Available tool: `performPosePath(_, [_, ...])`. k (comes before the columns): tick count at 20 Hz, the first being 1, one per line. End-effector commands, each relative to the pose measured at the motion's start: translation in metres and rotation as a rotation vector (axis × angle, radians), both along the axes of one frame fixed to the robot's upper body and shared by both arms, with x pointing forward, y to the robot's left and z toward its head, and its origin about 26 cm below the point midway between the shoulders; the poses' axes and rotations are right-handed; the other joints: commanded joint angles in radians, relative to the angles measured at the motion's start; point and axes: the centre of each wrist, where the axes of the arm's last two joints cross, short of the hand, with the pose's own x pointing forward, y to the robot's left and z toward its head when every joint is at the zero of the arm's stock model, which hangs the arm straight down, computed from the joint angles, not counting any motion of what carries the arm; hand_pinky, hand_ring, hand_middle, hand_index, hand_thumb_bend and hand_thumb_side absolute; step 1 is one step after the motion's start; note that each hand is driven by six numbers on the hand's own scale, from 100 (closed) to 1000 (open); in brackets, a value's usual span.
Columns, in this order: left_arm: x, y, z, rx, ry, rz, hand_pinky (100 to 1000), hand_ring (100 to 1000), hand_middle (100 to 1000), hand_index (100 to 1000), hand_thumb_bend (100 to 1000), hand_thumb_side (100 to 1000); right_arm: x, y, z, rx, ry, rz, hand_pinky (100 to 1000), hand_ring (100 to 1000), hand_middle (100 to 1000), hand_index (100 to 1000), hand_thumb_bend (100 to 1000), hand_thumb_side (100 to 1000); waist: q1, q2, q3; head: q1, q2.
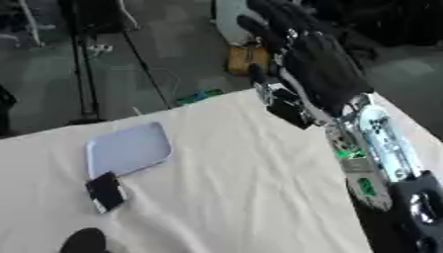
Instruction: Pick up objects on the table and place them in the box.
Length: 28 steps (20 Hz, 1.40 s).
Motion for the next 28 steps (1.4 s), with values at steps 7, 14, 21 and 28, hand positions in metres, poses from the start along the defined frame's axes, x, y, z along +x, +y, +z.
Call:
performPosePath(7, [-0.002,0.004,0.009,0.024,-0.029,0.000,993,1000,1000,941,100,997,-0.001,0.013,0.009,0.051,0.095,0.151,1000,1000,1000,1000,100,372,-0.007,-0.016,0.008,0.018,0.015])
performPosePath(14, [-0.001,0.003,0.009,0.022,-0.029,-0.006,993,1000,1000,938,100,996,0.000,0.033,0.015,0.157,0.374,0.442,994,1000,1000,1000,100,492,-0.007,-0.015,0.017,0.021,0.020])
performPosePath(21, [-0.001,0.003,0.009,0.021,-0.030,-0.011,993,1000,1000,932,100,999,0.001,0.041,0.019,0.219,0.566,0.590,945,1000,1000,994,100,635,-0.009,-0.013,0.027,0.025,0.022])
performPosePath(28, [-0.001,0.002,0.010,0.020,-0.031,-0.017,993,1000,1000,925,100,1000,0.005,0.053,0.018,0.199,0.694,0.688,933,1000,1000,1000,100,736,-0.013,-0.014,0.036,0.041,0.021])
